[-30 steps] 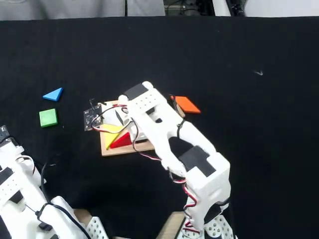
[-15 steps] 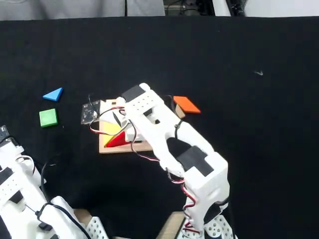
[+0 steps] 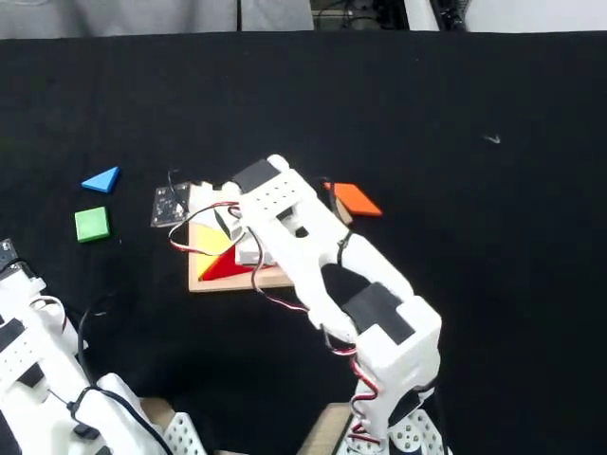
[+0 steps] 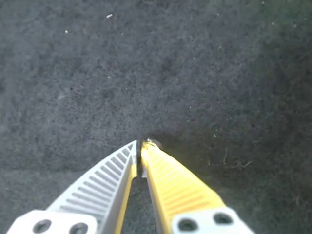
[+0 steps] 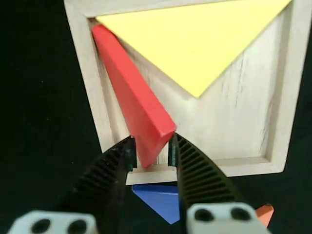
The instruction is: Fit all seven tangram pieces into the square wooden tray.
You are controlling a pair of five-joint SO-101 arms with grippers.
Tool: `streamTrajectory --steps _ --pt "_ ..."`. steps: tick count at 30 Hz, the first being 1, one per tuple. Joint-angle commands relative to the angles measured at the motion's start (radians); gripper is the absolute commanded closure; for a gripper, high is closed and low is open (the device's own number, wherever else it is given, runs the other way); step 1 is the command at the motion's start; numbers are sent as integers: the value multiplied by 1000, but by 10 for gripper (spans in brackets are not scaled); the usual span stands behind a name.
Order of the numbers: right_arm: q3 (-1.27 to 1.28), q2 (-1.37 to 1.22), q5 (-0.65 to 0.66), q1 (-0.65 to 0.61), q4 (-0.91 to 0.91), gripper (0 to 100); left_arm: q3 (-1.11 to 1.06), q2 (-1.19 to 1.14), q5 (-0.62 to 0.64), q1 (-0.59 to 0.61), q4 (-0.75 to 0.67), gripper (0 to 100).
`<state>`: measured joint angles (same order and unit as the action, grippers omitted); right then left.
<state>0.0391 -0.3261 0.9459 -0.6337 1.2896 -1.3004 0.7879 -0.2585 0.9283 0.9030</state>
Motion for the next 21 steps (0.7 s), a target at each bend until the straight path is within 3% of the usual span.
streamTrajectory --steps 1,17,21 --pt "-31 31 -14 -8 -6 881 8 17 -9 -2 -14 966" --pt "-31 54 -15 63 -95 882 5 17 -8 -2 -31 966" --pt "-19 2 -31 63 -253 993 5 17 -6 -2 -32 966"
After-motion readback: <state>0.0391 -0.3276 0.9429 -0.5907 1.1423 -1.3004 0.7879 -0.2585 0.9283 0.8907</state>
